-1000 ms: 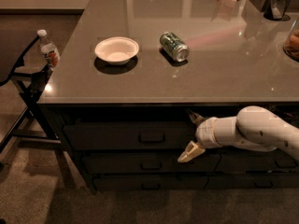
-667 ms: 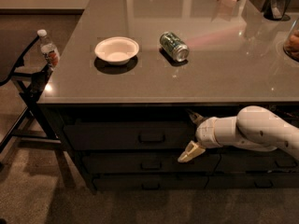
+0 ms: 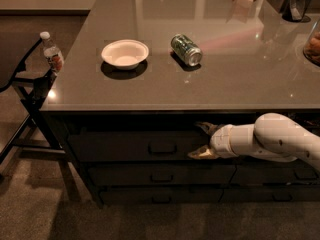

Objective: Open top drawer

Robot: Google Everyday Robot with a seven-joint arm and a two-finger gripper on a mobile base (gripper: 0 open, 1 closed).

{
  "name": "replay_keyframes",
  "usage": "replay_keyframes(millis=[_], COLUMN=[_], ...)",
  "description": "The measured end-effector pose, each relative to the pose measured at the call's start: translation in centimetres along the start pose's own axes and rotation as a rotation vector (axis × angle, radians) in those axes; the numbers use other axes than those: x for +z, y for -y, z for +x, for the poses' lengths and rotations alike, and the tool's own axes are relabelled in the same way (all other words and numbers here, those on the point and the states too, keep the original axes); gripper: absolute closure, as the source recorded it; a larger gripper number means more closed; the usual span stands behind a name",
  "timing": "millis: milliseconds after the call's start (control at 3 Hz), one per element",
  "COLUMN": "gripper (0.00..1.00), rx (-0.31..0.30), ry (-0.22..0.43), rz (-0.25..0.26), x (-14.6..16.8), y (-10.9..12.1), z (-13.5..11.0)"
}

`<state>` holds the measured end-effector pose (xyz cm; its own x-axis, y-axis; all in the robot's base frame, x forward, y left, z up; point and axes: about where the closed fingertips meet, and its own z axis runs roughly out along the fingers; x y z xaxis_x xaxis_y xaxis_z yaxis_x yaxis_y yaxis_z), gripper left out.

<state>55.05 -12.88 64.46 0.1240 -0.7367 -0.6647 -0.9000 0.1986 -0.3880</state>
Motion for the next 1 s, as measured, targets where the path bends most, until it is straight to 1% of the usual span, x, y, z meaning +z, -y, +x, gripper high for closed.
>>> replay_keyframes(millis=[667,1000], gripper=[0.87,1.00], rx=[0.000,0.000], ry=[0.000,0.000], rz=[0.000,0.000], x=[-0.02,-0.59], y=[0.01,0.35], z=[-0.03,-0.61])
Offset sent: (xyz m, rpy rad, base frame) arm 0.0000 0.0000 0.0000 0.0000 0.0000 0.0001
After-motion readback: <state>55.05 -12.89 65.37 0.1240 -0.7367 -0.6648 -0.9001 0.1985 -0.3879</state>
